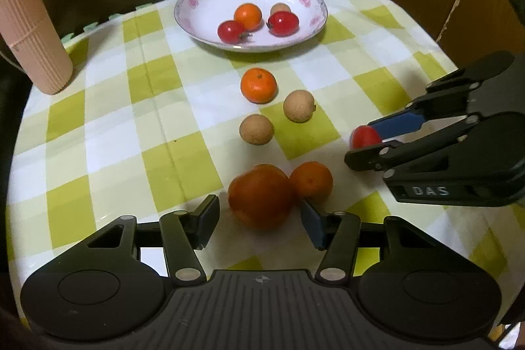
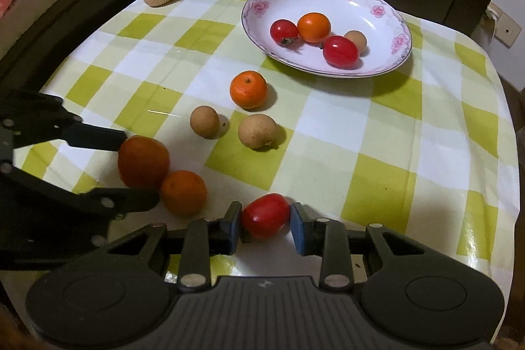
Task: Organize fruits
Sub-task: 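Grasp the large red tomato with the left tool, then carry the large tomato and cherry tomato with both tools over the bowl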
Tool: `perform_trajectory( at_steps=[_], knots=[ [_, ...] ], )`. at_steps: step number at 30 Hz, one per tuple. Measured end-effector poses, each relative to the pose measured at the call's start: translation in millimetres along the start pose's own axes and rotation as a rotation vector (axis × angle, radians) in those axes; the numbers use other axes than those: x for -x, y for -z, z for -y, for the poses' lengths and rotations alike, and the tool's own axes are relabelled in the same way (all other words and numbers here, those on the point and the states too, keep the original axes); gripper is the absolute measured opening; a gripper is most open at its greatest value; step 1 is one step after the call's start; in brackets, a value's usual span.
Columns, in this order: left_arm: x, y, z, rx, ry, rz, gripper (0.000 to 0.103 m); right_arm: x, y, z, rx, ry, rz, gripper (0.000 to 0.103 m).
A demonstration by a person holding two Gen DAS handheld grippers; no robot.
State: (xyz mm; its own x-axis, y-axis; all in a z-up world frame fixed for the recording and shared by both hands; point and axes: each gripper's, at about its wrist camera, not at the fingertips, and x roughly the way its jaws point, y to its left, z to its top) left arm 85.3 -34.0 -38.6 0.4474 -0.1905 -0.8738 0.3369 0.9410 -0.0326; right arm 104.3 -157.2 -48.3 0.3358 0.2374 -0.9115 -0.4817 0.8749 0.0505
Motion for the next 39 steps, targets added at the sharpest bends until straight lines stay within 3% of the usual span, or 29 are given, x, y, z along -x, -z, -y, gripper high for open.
perform_trajectory(
  at_steps=[8, 39],
  knots=[
    [-9.1, -3.5, -4.2, 0.025, -0.006, -0.011, 0.051, -1.6, 4.1, 0.8, -0.002, -0.001, -0.001, 0.03],
    [10.5, -14.8, -3.4, 0.06, -0.013, 0.042, 0.05, 14.7, -8.5, -3.3, -0.018, 0.028, 0.065, 0.03]
  ],
)
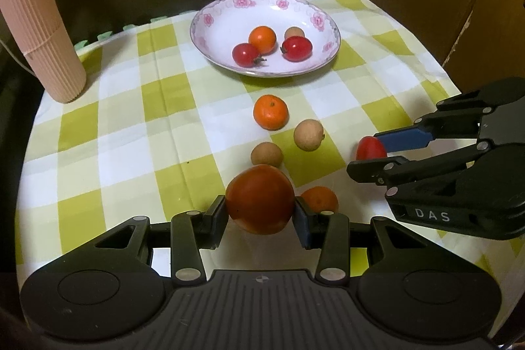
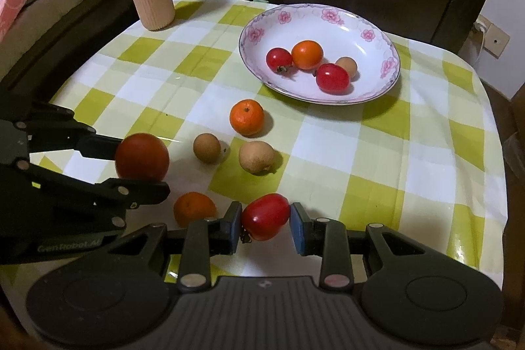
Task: Organize fruits
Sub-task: 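Carry the large tomato and cherry tomato with both tools over the bowl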
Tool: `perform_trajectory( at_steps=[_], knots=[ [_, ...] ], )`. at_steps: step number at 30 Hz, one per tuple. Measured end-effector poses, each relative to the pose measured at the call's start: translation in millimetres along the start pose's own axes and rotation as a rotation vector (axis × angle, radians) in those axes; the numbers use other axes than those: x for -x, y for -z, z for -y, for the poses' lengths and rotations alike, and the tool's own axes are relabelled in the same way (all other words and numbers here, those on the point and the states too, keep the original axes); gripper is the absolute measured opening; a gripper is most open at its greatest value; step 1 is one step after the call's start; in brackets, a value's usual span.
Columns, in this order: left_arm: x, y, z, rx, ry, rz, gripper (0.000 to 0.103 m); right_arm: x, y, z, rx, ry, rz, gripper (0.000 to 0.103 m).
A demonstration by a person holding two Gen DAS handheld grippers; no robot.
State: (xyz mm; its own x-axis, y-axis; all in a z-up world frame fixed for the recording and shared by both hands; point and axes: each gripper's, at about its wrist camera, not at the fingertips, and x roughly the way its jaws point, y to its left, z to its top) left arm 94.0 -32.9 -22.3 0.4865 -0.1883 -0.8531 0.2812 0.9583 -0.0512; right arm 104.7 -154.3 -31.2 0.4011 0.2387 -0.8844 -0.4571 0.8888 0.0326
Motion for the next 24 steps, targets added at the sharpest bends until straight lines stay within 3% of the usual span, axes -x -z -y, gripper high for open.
perform_trajectory(
  at_steps=[24],
  knots=[
    [-8.9, -61.8, -2.4, -0.003, -0.009, 0.09, 0.05, -6.0, -46.8, 29.9, -0.085, 0.051, 0.078, 0.03]
  ],
)
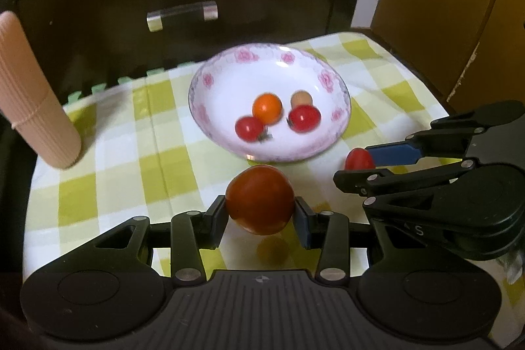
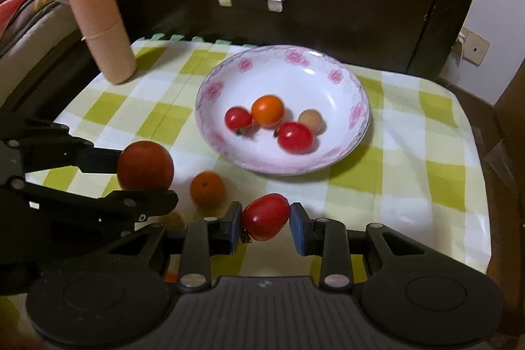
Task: Organize fruits
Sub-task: 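Carry the large tomato and cherry tomato with both tools over the bowl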
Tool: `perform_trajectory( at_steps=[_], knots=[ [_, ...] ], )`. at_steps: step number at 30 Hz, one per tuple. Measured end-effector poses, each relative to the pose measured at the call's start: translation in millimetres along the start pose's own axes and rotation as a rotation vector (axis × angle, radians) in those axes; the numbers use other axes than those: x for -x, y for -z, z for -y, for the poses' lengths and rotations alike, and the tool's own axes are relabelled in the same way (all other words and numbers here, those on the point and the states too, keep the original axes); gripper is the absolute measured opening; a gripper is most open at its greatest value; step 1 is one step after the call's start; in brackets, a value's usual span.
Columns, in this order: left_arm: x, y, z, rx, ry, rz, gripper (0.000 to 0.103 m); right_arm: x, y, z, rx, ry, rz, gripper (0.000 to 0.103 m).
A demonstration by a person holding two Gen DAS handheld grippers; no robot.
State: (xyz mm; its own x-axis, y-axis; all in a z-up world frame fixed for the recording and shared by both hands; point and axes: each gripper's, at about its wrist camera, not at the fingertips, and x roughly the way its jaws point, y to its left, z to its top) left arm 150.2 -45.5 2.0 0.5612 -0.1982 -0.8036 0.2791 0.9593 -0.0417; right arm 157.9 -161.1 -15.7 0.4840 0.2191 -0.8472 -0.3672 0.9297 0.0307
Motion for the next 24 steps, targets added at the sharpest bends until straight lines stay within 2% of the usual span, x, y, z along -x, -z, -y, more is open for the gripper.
perform_trajectory(
  at_steps=[10, 24],
  knots=[
    [-16.1, -27.8, -0.7, -0.017, -0.018, 0.025, 0.05, -13.6, -22.5, 17.8, -0.028, 0.021, 0.033, 0.03],
    [-35.3, -41.5, -9.4, -0.021, -0.043, 0.019, 0.049, -38.9, -36.0, 28.3, -0.047, 0.015, 0.04, 0.03]
  ],
)
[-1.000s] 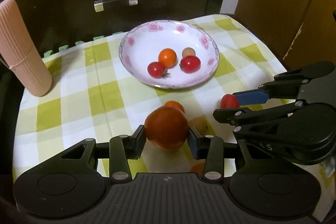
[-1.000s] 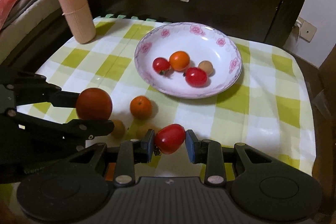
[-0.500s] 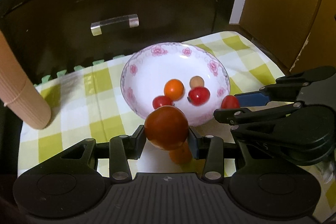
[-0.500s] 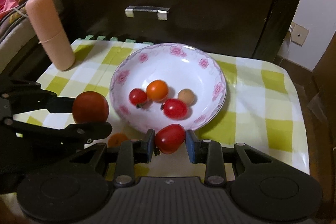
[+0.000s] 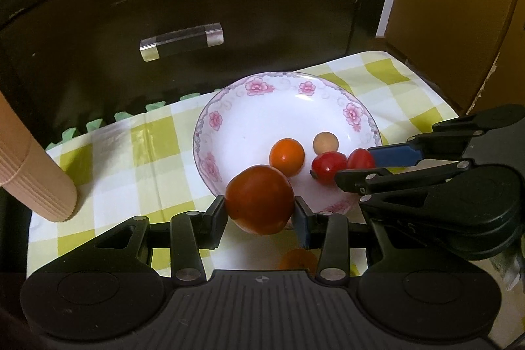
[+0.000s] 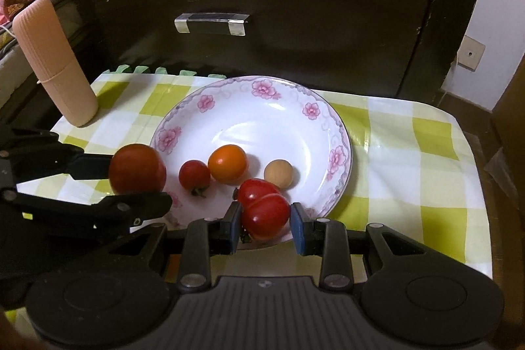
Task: Organize fruits
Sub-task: 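Carry the large tomato and cherry tomato with both tools over the bowl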
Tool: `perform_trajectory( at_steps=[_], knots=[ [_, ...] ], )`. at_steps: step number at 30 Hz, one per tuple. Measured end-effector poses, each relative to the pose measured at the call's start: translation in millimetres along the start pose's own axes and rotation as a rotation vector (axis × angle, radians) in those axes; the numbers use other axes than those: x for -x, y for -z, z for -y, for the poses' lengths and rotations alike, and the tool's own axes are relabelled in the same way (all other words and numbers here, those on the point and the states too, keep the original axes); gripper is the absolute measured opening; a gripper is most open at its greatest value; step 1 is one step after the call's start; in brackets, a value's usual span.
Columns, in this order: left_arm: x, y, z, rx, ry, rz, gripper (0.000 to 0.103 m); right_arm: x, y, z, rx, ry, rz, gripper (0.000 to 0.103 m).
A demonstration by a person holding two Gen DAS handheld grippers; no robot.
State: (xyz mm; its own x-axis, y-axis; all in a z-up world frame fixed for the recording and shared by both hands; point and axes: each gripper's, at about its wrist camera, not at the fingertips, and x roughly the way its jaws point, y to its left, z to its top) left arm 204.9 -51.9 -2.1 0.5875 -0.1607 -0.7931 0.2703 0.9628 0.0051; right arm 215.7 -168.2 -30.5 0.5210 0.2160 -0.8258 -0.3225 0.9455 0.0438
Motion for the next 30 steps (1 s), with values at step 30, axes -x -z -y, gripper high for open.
perform_trajectory(
  at_steps=[30],
  knots=[
    [-20.9, -8.3, -6.9, -0.011, -0.05, 0.004, 0.05, -14.5, -10.2, -0.9, 0.034, 0.027, 0.094, 0.031]
  ],
)
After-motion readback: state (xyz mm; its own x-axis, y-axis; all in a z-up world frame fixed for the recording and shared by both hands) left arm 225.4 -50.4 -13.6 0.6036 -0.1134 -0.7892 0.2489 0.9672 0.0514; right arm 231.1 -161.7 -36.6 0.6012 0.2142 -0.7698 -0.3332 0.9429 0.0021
